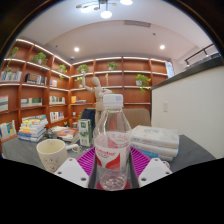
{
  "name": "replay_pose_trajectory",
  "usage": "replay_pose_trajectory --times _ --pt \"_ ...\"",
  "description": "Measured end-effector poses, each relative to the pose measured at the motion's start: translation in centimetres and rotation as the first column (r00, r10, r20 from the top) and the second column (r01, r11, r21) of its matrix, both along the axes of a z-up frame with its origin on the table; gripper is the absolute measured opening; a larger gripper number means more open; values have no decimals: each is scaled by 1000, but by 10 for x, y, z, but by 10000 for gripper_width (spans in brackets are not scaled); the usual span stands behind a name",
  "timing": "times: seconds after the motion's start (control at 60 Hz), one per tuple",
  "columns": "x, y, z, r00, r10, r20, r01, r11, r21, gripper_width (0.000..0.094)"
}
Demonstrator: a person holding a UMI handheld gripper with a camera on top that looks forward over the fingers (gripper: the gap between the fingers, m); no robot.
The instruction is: Pour water
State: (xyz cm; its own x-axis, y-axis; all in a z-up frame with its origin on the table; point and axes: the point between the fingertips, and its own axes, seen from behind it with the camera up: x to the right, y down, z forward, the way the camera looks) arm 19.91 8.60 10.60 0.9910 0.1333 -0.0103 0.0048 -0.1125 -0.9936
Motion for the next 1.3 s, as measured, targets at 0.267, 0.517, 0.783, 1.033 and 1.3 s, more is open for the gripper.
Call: replay_pose_trajectory --times 0.267,0.517,0.783,1.033,1.3 --pt "8 -49 0 999 -34 15 34 999 -39 810" --pt "21 -133 14 984 -178 -12 177 982 -60 824" --pt "11 -196 40 972 -235 2 235 971 -47 826" --pt "2 -215 51 974 -228 -18 227 973 -28 824" --pt "-15 -216 56 982 -191 -1 191 981 -15 828"
